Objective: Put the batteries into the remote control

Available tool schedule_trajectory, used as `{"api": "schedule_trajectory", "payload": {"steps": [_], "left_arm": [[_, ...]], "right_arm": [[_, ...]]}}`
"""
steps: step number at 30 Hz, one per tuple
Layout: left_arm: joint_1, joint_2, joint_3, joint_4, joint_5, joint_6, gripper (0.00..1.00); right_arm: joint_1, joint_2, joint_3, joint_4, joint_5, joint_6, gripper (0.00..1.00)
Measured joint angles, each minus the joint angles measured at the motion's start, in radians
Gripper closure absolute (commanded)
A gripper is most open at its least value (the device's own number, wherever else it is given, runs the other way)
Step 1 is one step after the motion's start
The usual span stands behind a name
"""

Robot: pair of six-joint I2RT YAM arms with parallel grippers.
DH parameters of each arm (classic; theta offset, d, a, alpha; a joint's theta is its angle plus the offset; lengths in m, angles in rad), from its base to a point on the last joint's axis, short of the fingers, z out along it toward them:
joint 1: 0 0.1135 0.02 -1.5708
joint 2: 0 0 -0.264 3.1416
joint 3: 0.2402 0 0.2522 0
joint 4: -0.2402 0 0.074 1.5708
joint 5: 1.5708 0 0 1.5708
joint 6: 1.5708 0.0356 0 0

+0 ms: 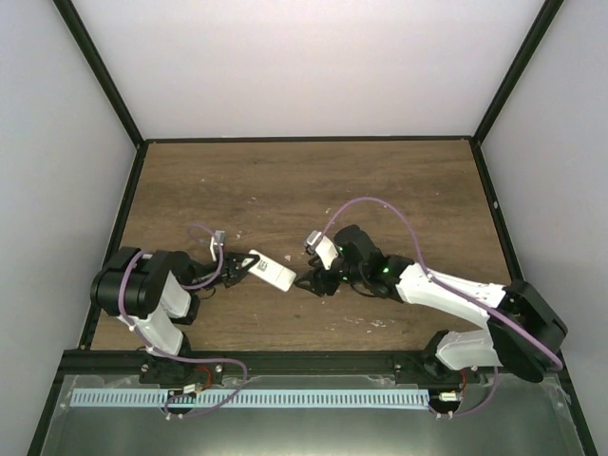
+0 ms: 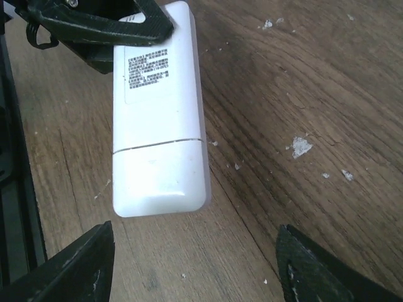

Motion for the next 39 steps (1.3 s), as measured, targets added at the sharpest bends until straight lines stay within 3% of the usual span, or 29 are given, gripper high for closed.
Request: {"api": "schedule_trajectory", "payload": {"steps": [10, 20, 26, 33, 39], "left_arm": [[0.000, -0.116, -0.010, -0.003, 0.020, -0.167, 1.00], [0.000, -0.204, -0.010, -0.103, 0.012, -0.145, 1.00], [-0.002, -0.364, 0.004, -0.373, 0.000, -0.012, 1.00], [-0.011, -0.650, 0.127, -0.915, -0.063, 0.262, 0.99], [-0.024, -0.669, 0.154, -1.089, -0.087, 0.344, 1.00]], "right_arm": [[-0.012, -0.007, 0.001, -0.076, -0.001, -0.003, 0.39], [-0.012, 0.065, 0.023, -0.074, -0.007, -0.003, 0.40], [-0.012, 0.123, 0.095, -0.076, -0.017, -0.019, 0.41], [-0.012, 0.169, 0.137, -0.082, -0.035, -0.029, 0.41], [-0.007, 0.209, 0.153, -0.084, -0.039, -0.030, 0.42]]}}
